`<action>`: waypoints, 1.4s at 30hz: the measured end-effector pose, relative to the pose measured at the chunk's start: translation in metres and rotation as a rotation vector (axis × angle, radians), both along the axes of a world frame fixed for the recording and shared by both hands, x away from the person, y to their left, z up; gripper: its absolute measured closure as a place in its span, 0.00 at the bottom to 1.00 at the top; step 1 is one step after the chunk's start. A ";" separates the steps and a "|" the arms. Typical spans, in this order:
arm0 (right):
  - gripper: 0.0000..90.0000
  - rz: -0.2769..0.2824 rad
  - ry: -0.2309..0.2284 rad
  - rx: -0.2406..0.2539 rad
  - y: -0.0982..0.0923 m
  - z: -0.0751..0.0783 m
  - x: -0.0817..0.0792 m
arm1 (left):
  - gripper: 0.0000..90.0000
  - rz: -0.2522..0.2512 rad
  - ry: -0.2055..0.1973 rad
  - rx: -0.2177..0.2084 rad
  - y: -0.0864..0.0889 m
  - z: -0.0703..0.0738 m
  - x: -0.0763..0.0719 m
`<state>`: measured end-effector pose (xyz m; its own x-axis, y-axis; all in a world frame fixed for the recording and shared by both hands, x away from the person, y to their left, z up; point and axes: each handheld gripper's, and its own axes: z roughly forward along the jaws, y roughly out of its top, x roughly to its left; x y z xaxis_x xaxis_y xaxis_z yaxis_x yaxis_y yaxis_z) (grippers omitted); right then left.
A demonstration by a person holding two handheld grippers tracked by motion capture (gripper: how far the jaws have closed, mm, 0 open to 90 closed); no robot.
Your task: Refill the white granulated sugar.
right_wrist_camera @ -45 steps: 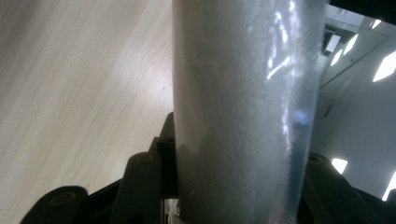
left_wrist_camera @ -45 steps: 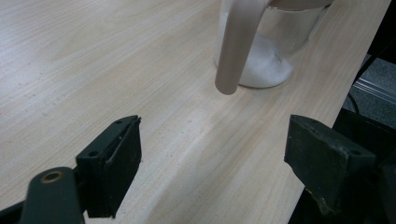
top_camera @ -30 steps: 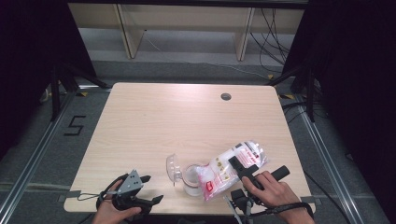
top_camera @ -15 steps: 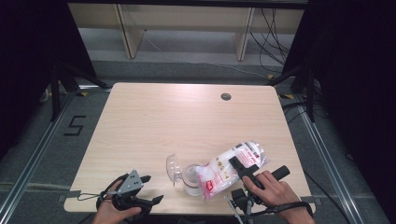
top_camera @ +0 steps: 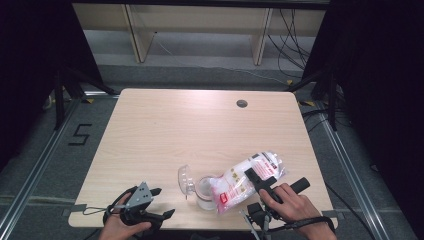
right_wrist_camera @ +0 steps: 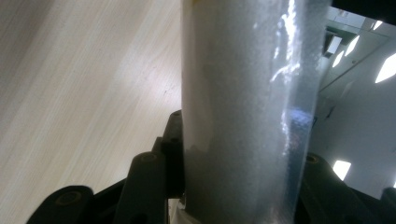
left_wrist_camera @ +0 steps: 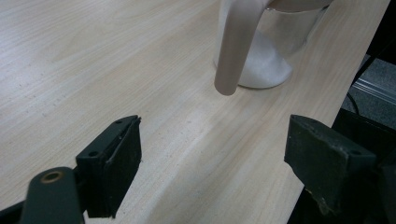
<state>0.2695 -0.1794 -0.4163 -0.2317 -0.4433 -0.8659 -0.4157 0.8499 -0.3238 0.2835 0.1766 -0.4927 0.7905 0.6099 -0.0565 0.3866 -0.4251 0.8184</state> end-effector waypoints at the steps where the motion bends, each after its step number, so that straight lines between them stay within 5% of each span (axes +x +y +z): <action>1: 0.70 0.003 -0.004 0.002 0.000 0.000 0.000 | 0.20 0.004 0.005 -0.001 0.000 0.000 0.000; 28: 0.72 0.011 0.001 0.009 0.001 0.004 -0.004 | 0.21 0.013 0.012 -0.010 0.000 0.000 -0.001; 30: 0.72 0.019 0.001 0.001 0.002 0.004 -0.004 | 0.21 0.006 0.001 0.014 0.001 0.000 0.000; 32: 0.72 0.017 -0.001 0.006 0.002 0.004 -0.004 | 0.21 0.014 0.008 -0.027 -0.001 -0.001 -0.001; 35: 0.72 0.010 0.006 0.012 0.002 0.003 -0.004 | 0.21 0.013 0.017 0.001 0.000 0.001 -0.001; 42: 0.73 0.005 0.008 0.020 0.002 0.003 -0.004 | 0.21 0.001 -0.005 -0.017 -0.001 -0.001 0.000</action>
